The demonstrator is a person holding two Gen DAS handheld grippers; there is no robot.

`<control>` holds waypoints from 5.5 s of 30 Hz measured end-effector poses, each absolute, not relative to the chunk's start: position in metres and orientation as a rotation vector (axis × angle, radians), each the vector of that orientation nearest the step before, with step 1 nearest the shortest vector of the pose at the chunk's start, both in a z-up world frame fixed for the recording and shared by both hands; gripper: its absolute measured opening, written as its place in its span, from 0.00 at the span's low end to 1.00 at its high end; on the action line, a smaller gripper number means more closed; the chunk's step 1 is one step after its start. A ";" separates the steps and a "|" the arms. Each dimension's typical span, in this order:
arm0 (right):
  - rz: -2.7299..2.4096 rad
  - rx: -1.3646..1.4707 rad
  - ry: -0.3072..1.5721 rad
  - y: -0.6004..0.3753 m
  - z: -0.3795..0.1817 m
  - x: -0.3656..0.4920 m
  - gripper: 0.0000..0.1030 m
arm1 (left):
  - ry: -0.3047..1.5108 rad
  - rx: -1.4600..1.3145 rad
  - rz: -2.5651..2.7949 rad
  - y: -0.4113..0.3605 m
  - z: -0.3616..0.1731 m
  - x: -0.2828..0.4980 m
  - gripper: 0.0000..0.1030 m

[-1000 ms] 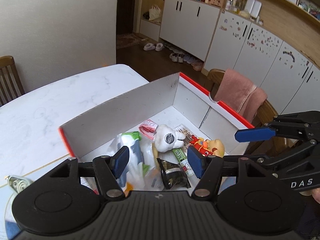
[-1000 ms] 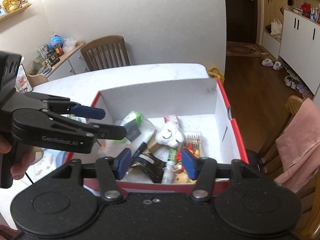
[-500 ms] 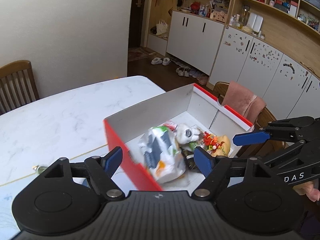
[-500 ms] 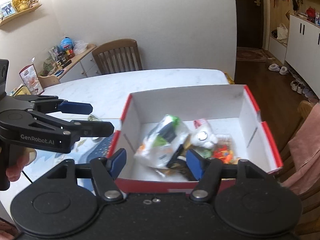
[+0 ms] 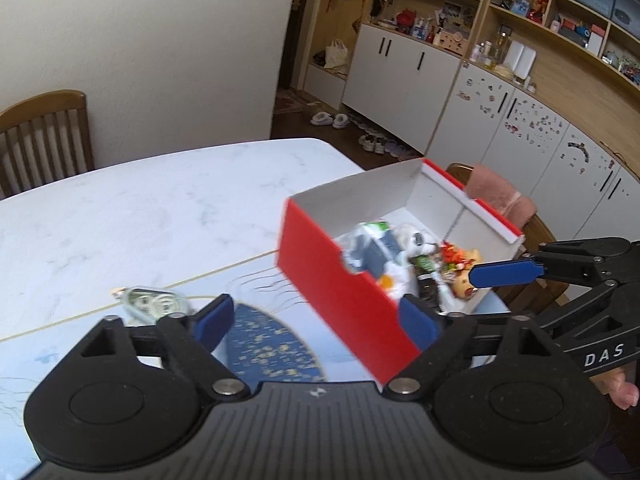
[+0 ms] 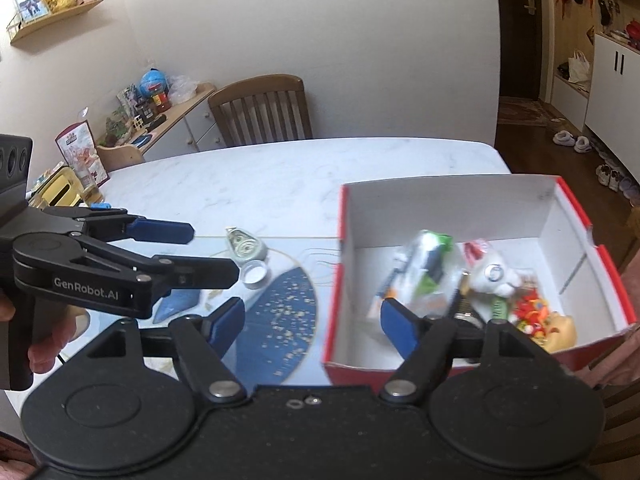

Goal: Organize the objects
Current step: 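Move both tools back over the tape dispenser and tin, then lower the left tool onto the tape dispenser while the right tool lowers onto the tin, then grasp the tape dispenser with the left tool while the right tool grasps the tin, then carry the tape dispenser and tin into the red shoebox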

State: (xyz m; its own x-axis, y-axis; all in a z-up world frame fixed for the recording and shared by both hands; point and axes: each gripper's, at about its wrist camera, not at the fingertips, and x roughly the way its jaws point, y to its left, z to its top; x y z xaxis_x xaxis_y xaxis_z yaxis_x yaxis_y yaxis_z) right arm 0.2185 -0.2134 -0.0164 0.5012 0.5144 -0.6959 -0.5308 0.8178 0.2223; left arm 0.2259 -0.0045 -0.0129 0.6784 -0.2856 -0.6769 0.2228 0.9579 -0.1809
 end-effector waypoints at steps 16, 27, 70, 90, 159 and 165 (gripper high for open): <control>0.622 -0.081 0.893 -0.126 -0.035 0.226 0.73 | 0.809 -0.117 -0.180 0.100 -0.052 0.230 1.00; 0.622 -0.167 0.957 -0.078 -0.069 0.243 0.73 | 0.848 -0.038 -0.150 0.126 -0.095 0.275 1.00; 0.667 -0.338 0.977 -0.031 -0.139 0.279 0.72 | 1.067 -0.037 0.095 0.109 -0.150 0.354 1.00; 0.701 -0.372 0.931 -0.017 -0.144 0.282 0.53 | 0.969 0.003 0.022 0.138 -0.157 0.311 0.98; 0.597 -0.138 0.727 -0.276 -0.031 0.240 0.37 | 0.789 0.043 -0.253 -0.097 -0.018 0.223 0.51; 0.540 -0.143 0.731 -0.313 -0.039 0.255 0.37 | 0.797 0.077 -0.289 -0.137 -0.020 0.248 0.51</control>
State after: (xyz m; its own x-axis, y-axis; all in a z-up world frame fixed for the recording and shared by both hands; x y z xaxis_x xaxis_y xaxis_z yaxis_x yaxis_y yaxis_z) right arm 0.2548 -0.3128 -0.0386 0.6152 0.4180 -0.6684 -0.5153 0.8549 0.0603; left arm 0.2478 -0.1375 -0.0202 0.6619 -0.2267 -0.7145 0.2844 0.9579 -0.0404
